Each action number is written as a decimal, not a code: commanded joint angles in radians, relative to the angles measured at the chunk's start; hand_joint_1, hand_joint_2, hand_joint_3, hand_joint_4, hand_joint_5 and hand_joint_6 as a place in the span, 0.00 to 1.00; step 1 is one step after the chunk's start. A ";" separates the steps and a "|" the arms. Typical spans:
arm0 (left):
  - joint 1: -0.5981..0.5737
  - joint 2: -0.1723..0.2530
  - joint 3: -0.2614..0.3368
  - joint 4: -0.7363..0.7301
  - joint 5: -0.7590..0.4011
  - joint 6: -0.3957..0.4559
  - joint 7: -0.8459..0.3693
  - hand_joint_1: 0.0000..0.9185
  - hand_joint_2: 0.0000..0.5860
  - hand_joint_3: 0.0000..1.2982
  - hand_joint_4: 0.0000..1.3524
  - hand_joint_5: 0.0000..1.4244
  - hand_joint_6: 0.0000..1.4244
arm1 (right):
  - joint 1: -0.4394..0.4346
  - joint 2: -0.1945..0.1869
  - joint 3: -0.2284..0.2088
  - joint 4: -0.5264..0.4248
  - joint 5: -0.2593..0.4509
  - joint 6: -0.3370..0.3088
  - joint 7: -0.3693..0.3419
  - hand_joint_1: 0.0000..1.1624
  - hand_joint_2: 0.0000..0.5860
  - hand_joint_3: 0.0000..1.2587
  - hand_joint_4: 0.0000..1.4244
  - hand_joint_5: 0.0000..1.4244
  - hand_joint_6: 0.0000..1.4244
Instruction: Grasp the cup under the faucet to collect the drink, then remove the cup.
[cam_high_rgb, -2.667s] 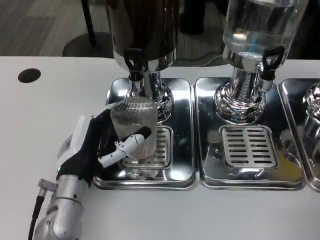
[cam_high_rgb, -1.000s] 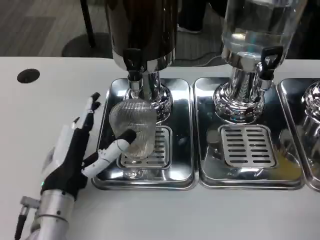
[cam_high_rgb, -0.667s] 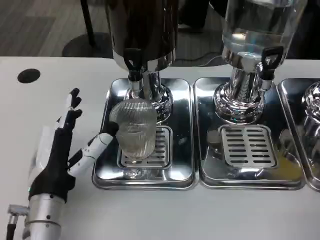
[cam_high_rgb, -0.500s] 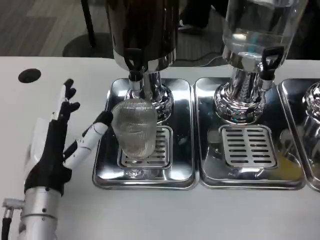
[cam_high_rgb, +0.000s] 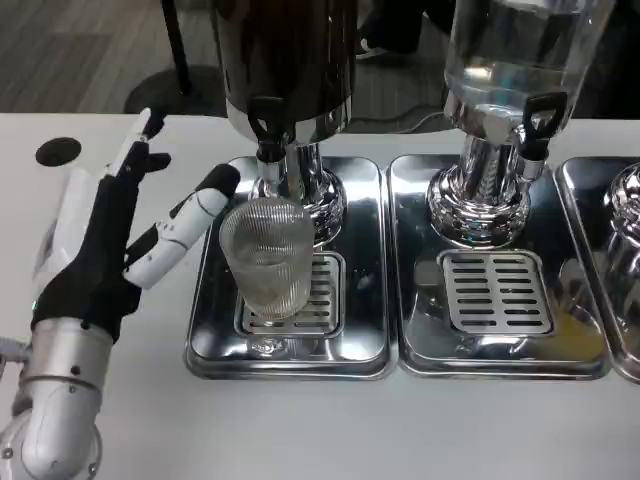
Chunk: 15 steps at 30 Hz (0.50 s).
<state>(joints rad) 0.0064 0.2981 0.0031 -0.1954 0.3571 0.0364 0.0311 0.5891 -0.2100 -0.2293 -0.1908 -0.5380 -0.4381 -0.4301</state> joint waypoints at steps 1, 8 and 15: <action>-0.024 0.024 -0.028 -0.086 0.061 0.066 -0.047 0.10 0.18 0.07 0.05 0.14 0.02 | 0.009 0.002 -0.010 0.004 0.010 -0.016 -0.001 0.42 0.96 0.11 0.07 0.03 0.00; -0.052 0.048 -0.074 -0.181 0.176 0.135 -0.096 0.10 0.18 0.09 0.07 0.15 0.03 | 0.015 0.005 -0.011 -0.004 0.018 -0.021 0.002 0.42 0.96 0.11 0.07 0.03 0.00; -0.071 0.042 -0.096 -0.243 0.229 0.186 -0.139 0.11 0.20 0.11 0.09 0.16 0.03 | 0.019 0.011 -0.012 -0.002 0.025 -0.024 -0.001 0.42 0.96 0.11 0.07 0.03 0.00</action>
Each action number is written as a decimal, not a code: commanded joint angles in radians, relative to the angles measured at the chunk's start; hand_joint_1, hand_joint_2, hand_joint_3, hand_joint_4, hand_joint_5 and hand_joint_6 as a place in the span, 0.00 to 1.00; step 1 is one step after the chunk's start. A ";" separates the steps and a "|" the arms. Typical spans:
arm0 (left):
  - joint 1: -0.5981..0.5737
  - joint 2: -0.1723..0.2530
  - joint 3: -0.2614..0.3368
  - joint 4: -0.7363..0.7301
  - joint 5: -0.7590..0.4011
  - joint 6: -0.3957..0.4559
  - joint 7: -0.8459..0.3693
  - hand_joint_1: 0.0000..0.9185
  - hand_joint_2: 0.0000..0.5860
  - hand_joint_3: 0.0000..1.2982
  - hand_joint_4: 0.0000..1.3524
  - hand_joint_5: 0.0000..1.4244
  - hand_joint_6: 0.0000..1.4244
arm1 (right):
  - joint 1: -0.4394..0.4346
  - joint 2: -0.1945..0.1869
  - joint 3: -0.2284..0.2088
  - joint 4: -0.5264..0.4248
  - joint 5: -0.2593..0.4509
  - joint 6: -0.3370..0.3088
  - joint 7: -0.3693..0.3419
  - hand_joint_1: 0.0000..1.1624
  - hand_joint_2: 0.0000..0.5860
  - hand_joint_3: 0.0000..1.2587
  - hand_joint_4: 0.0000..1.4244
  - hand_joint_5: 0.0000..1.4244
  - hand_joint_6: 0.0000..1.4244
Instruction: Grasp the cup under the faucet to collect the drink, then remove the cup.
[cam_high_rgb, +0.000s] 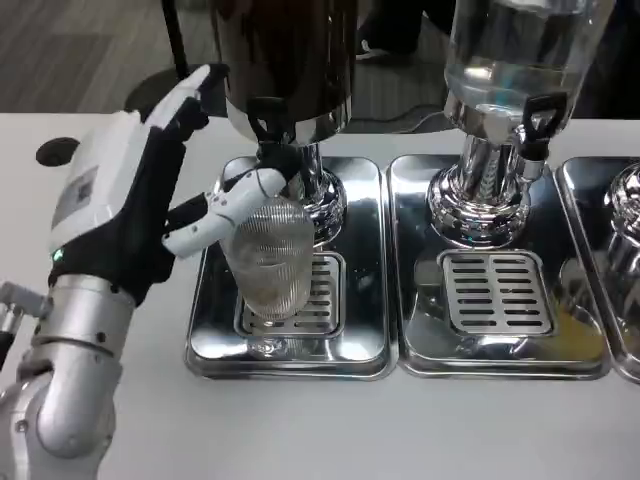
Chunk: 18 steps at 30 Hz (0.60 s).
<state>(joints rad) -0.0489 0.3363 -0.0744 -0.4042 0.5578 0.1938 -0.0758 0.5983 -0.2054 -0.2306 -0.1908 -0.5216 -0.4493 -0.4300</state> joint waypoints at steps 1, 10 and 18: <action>-0.018 0.003 -0.022 -0.041 0.035 0.035 -0.037 0.11 0.20 0.11 0.09 0.16 0.03 | 0.010 0.007 -0.011 -0.002 0.009 -0.013 -0.001 0.42 0.96 0.11 0.07 0.03 0.00; -0.027 -0.020 -0.029 -0.062 0.028 0.068 -0.063 0.11 0.20 0.12 0.12 0.16 0.04 | 0.012 0.014 -0.011 -0.010 0.013 -0.016 0.000 0.42 0.96 0.11 0.08 0.03 0.00; -0.033 -0.023 -0.019 -0.048 0.009 0.066 -0.066 0.12 0.20 0.13 0.13 0.17 0.04 | 0.017 0.016 -0.010 -0.009 0.014 -0.022 -0.001 0.42 0.96 0.11 0.08 0.04 0.00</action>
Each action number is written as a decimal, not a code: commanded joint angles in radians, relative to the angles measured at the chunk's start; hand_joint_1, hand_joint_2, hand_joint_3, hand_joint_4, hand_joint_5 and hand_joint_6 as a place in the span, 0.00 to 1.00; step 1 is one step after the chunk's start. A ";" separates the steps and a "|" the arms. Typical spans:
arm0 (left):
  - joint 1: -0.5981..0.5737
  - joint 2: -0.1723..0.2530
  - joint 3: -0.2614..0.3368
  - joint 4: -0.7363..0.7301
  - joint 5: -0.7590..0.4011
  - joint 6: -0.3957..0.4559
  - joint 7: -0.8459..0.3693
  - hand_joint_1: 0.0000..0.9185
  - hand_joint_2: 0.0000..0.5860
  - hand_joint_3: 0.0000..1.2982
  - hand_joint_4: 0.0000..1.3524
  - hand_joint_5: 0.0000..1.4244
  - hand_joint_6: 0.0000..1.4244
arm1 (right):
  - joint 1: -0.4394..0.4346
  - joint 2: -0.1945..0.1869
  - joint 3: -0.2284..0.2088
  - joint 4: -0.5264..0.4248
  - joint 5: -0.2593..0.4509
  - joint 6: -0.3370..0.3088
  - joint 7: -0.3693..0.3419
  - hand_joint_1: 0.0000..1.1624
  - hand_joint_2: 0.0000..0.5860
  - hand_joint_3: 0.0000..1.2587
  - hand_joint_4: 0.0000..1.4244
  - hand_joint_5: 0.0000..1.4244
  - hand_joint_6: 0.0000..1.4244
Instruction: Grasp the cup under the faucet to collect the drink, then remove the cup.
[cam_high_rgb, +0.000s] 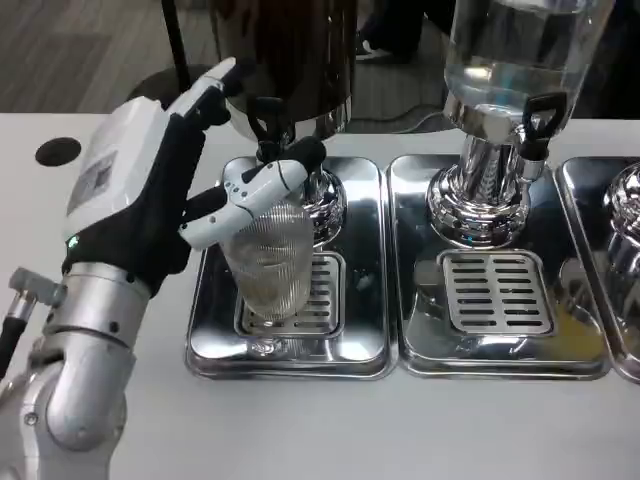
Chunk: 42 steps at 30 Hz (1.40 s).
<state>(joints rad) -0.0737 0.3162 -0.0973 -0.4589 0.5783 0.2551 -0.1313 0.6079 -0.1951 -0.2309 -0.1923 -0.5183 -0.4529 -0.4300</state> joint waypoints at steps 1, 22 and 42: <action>-0.008 -0.003 0.004 0.007 -0.014 0.004 -0.009 0.12 0.20 0.13 0.13 0.17 0.04 | 0.008 0.006 -0.011 -0.008 0.011 -0.019 -0.002 0.42 0.96 0.11 0.08 0.04 0.00; -0.019 -0.003 -0.010 0.058 -0.026 -0.009 -0.009 0.11 0.21 0.11 0.08 0.19 0.04 | 0.021 0.013 -0.025 -0.007 0.026 -0.040 -0.001 0.42 0.96 0.11 0.08 0.04 0.00; -0.036 -0.006 -0.038 0.081 -0.001 -0.045 0.025 0.11 0.22 0.24 0.18 0.20 0.05 | 0.021 0.019 -0.031 -0.003 0.029 -0.045 0.006 0.42 0.96 0.11 0.08 0.04 0.00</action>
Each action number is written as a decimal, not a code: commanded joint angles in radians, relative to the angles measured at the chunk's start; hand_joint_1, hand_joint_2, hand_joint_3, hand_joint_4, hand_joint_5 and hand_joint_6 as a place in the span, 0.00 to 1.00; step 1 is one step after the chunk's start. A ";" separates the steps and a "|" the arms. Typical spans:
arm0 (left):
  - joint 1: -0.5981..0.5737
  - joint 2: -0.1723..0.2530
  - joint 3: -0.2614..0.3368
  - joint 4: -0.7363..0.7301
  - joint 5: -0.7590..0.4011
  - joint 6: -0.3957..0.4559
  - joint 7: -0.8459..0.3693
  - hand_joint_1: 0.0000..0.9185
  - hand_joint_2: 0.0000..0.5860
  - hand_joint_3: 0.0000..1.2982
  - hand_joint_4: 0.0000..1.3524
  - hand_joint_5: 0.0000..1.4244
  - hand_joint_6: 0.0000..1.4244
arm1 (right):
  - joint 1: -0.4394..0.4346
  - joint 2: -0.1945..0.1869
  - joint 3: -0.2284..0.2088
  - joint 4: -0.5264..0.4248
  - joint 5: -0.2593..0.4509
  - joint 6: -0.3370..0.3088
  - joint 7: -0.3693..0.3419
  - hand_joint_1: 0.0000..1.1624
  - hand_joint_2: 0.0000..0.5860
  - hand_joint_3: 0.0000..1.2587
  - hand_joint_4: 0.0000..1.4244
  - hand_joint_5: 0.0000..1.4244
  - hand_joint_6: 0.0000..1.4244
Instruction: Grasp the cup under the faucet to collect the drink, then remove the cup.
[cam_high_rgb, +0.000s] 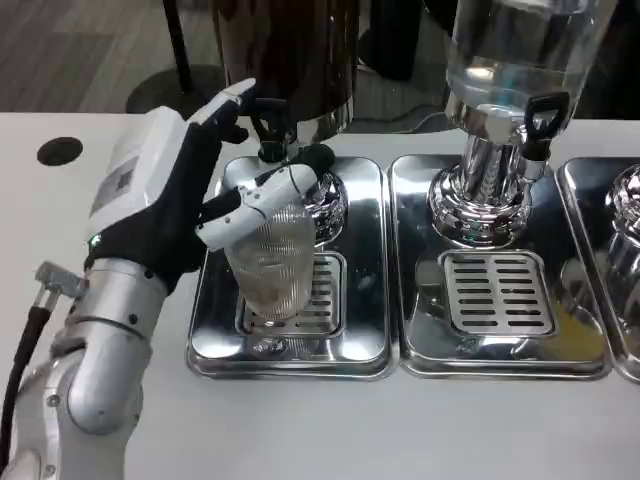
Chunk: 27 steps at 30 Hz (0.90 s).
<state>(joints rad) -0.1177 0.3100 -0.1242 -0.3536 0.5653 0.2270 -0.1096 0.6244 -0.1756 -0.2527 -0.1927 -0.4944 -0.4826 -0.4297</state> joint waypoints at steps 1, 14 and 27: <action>0.013 0.001 -0.010 -0.028 0.012 -0.017 0.006 0.11 0.22 0.26 0.19 0.20 0.05 | 0.004 0.000 -0.008 -0.003 0.005 -0.015 0.006 0.42 0.96 0.11 0.08 0.04 0.00; 0.118 0.002 0.017 -0.099 0.004 -0.026 0.037 0.11 0.22 0.32 0.24 0.20 0.05 | 0.002 0.003 -0.005 -0.012 0.006 -0.017 0.012 0.42 0.96 0.11 0.08 0.04 0.00; 0.141 -0.014 0.037 -0.109 -0.008 -0.041 0.045 0.10 0.22 0.32 0.24 0.20 0.05 | -0.003 0.008 -0.002 -0.024 0.003 -0.010 0.025 0.42 0.96 0.11 0.08 0.05 0.00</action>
<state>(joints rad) 0.0127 0.2958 -0.0937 -0.4647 0.5584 0.1888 -0.0591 0.6215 -0.1682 -0.2524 -0.2050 -0.4939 -0.4841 -0.4135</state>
